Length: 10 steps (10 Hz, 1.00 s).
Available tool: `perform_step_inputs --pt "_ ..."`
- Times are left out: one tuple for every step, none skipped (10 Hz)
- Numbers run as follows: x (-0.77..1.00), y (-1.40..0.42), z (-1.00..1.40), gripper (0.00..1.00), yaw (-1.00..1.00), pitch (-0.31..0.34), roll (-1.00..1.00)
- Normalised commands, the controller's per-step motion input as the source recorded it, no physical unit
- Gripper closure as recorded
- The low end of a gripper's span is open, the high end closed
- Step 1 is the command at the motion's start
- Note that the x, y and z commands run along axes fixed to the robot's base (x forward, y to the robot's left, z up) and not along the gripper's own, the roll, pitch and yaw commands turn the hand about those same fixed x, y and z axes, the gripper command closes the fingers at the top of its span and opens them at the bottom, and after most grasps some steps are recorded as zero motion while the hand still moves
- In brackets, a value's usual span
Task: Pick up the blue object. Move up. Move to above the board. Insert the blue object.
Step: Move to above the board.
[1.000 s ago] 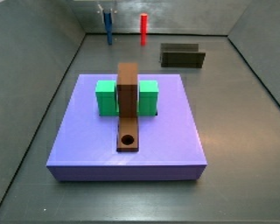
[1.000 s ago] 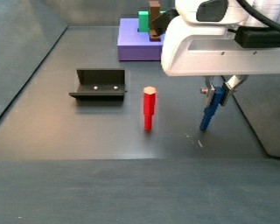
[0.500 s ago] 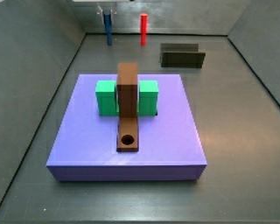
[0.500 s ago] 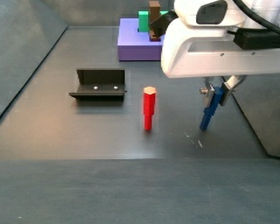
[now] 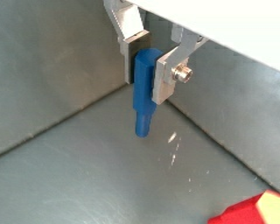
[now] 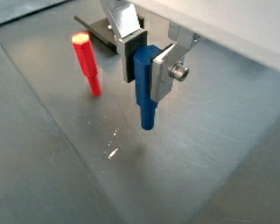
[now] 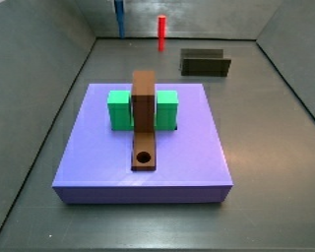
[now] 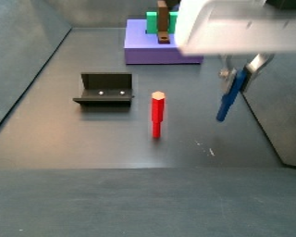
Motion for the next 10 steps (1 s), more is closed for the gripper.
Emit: perform_step_inputs --pt "0.0 0.0 1.4 1.0 0.0 0.0 0.0" --pt "-0.02 -0.01 1.4 1.0 0.0 0.009 -0.04" --pt "-0.07 -0.01 1.4 1.0 0.0 0.028 -0.01" --pt "-0.04 -0.01 1.4 1.0 0.01 0.007 0.03" --pt "0.05 0.01 1.4 1.0 0.01 0.048 -0.01" --pt "0.03 0.01 0.79 1.0 0.0 0.086 -0.02" --pt "0.02 -0.01 0.3 1.0 0.0 0.067 0.01" --pt "0.37 -1.4 0.15 1.0 -0.48 0.323 0.01" --pt "0.37 -1.4 0.15 1.0 -0.41 0.311 0.02" --pt "0.38 -1.4 0.15 1.0 -0.23 0.253 0.0"
